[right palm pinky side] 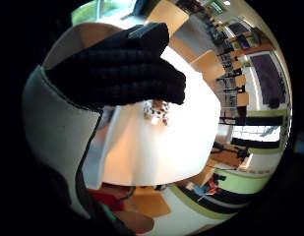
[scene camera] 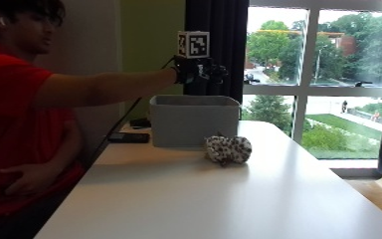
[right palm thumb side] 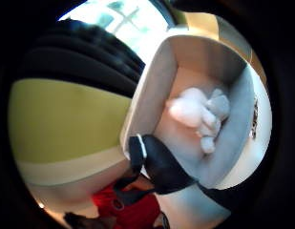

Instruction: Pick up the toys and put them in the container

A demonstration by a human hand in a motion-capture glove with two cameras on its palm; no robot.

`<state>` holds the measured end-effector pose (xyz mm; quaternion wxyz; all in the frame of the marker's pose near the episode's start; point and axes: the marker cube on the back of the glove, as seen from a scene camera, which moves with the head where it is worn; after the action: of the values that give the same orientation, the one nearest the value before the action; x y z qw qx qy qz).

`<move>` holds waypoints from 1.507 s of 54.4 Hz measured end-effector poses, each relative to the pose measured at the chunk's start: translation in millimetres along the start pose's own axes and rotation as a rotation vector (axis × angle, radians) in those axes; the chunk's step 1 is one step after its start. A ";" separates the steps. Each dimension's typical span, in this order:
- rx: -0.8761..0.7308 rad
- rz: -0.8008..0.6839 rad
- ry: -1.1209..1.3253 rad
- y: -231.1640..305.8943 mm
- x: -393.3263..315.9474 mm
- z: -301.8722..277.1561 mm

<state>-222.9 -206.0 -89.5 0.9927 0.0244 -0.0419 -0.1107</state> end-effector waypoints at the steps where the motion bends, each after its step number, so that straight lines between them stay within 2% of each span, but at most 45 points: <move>1: 0.018 0.017 -0.009 0.7 10.2 -1.3; 10: 0.023 0.137 0.075 19.1 112.4 9.4; 19: -0.077 0.220 0.170 39.3 185.2 58.6; 22: -0.115 0.298 0.183 40.0 199.5 81.2; 28: -0.184 0.382 0.159 33.3 207.6 111.6; 40: -0.195 0.370 0.082 7.8 204.4 154.9; 49: -0.281 0.333 0.076 -7.0 197.0 182.9; 53: -0.329 0.283 0.114 -6.7 195.2 183.6; 61: -0.380 0.307 0.103 -9.0 192.2 179.8; 77: -0.148 0.340 0.154 13.7 185.6 172.0; 82: -0.098 0.440 0.088 24.0 188.6 157.8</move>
<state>-48.4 -230.7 83.6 0.9938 -0.0289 0.0026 0.1076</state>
